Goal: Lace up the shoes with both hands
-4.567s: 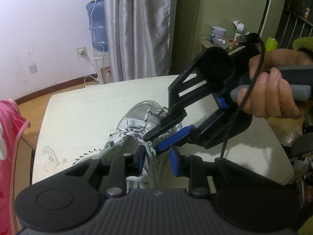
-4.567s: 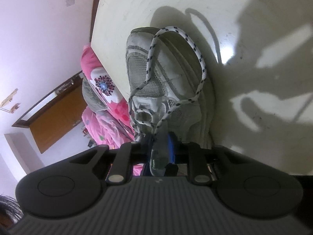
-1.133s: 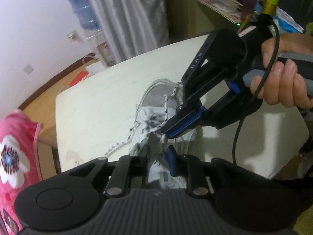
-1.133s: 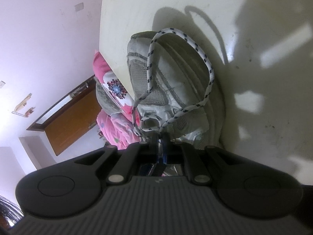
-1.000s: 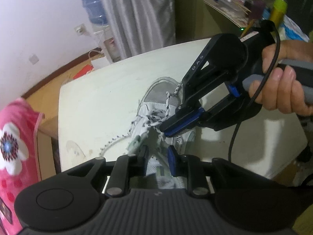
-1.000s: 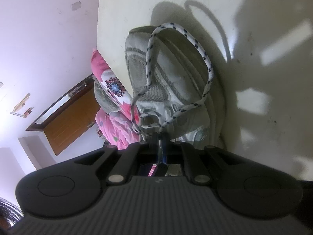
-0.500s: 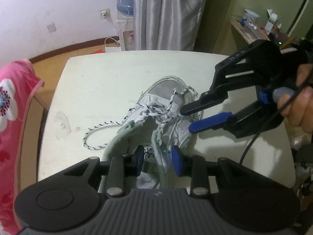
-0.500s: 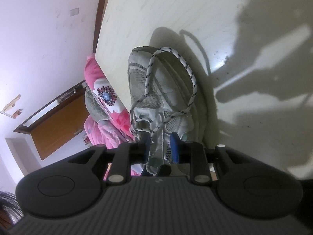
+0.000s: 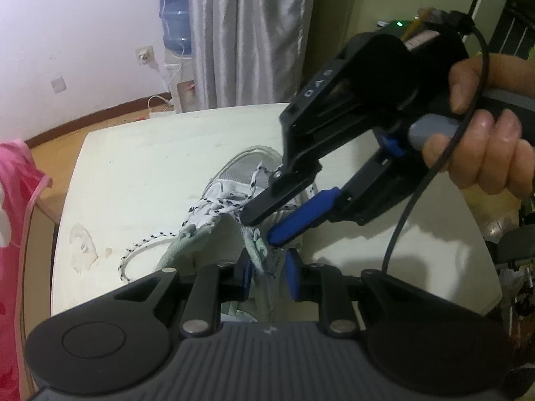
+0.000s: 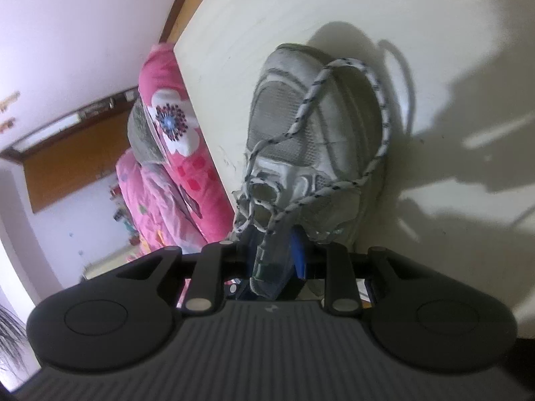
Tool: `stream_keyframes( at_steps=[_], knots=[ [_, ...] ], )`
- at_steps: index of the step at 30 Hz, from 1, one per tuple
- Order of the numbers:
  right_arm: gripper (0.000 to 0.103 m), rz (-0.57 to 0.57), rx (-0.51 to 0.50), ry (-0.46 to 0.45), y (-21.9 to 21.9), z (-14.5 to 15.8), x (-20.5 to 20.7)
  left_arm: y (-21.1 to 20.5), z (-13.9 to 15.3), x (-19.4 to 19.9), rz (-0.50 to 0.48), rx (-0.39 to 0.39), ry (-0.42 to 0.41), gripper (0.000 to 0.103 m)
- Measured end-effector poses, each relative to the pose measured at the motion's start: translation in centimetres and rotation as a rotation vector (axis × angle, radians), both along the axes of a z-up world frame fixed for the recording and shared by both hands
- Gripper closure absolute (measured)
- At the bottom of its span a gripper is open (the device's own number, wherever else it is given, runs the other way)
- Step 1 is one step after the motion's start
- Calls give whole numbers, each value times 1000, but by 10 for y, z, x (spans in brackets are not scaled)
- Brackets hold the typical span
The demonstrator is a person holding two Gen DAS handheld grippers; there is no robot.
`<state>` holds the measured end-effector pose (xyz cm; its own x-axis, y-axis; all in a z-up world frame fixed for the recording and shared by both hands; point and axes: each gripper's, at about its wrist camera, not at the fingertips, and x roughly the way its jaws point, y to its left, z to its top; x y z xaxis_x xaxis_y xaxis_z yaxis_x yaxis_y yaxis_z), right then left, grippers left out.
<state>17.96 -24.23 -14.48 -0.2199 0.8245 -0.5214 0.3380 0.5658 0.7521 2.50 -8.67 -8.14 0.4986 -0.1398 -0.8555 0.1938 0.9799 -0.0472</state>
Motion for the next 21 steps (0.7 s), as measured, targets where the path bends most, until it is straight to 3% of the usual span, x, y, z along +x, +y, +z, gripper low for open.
stream_keyframes(
  at_steps=[11, 18, 21],
  knots=[
    [83, 157, -32, -143, 14, 15, 6, 16, -9, 2, -32, -96, -17, 82],
    [84, 377, -31, -318, 43, 30, 16, 29, -15, 7, -73, -148, -29, 82],
    [84, 486, -31, -402, 56, 39, 20, 28, -16, 7, -85, -132, -43, 89]
  ],
)
